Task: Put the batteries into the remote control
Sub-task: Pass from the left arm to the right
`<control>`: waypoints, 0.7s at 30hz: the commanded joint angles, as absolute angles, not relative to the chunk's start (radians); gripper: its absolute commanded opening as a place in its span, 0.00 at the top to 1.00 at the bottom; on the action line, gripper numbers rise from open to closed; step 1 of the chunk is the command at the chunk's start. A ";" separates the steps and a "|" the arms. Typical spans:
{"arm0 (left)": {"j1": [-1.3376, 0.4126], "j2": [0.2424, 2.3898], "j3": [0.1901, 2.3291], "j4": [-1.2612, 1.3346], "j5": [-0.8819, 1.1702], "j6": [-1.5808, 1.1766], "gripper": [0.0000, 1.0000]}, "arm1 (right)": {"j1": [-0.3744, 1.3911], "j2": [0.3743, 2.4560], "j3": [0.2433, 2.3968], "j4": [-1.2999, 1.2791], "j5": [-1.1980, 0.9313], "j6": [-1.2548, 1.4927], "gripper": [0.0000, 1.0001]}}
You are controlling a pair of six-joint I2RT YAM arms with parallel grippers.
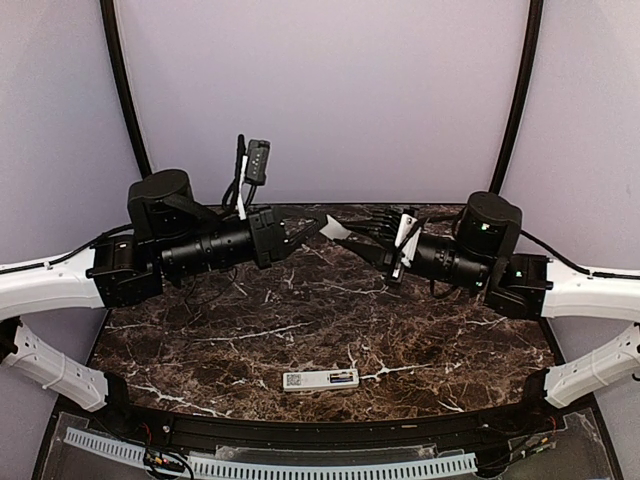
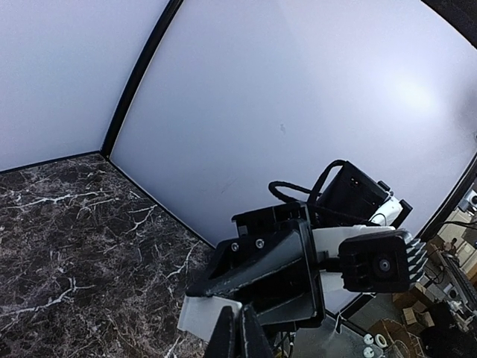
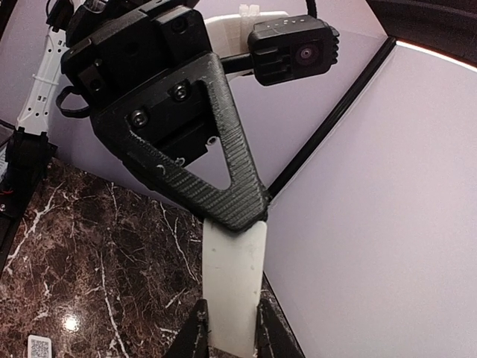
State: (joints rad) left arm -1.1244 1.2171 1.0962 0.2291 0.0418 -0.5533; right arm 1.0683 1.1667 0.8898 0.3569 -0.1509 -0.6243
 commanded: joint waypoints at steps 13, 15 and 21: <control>-1.127 1.213 1.090 0.264 0.018 -0.555 1.00 | 1.068 1.155 0.889 0.419 -0.096 -0.567 0.53; -1.128 1.213 1.085 0.281 0.012 -0.563 1.00 | 1.076 1.167 0.878 0.463 -0.090 -0.543 0.46; -1.127 1.207 1.065 0.329 -0.043 -0.588 1.00 | 1.130 1.224 0.874 0.531 -0.036 -0.545 0.40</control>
